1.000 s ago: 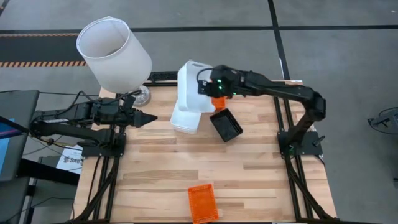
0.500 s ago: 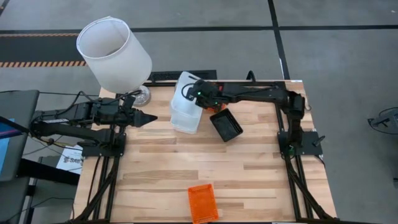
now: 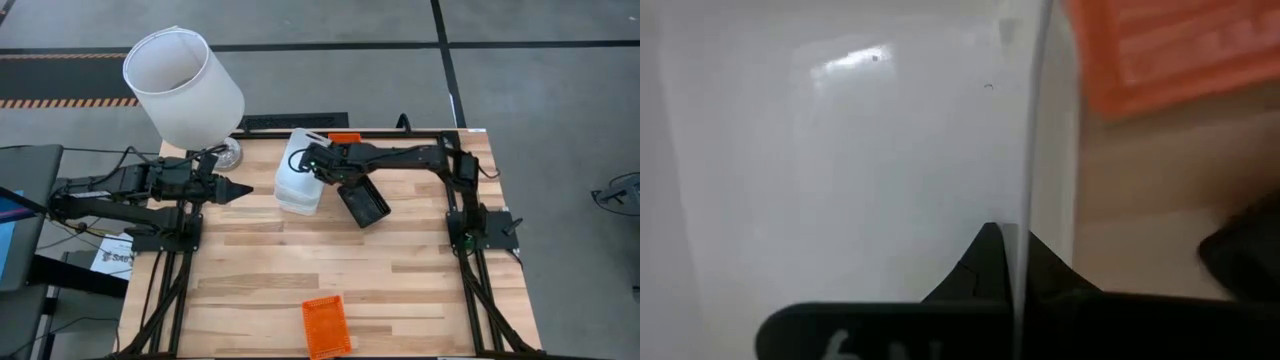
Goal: Stack baskets by color
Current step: Stack the white bin on the top white bin
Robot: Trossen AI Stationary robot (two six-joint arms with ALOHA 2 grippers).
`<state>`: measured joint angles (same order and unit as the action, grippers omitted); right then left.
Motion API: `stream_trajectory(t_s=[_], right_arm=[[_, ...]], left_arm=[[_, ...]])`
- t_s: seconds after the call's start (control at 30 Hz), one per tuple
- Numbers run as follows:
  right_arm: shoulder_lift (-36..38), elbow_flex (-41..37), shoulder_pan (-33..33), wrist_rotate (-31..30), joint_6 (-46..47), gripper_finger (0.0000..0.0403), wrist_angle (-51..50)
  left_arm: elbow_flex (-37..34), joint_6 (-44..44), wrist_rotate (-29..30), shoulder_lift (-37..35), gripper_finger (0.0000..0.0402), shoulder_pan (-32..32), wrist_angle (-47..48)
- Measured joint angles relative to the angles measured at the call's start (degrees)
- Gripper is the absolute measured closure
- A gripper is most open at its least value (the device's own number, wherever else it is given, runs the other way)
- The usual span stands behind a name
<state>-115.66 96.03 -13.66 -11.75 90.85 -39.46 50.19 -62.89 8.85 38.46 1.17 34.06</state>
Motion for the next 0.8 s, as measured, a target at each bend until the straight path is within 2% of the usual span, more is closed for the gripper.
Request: stream_trajectory(t_s=[0.8], right_arm=[[0.0, 0.0, -0.1, 1.3, -4.1, 0.0400, -3.7]], left_arm=[[0.0, 1.0, 0.0, 0.0, 0.0230, 0.0, 0.0]])
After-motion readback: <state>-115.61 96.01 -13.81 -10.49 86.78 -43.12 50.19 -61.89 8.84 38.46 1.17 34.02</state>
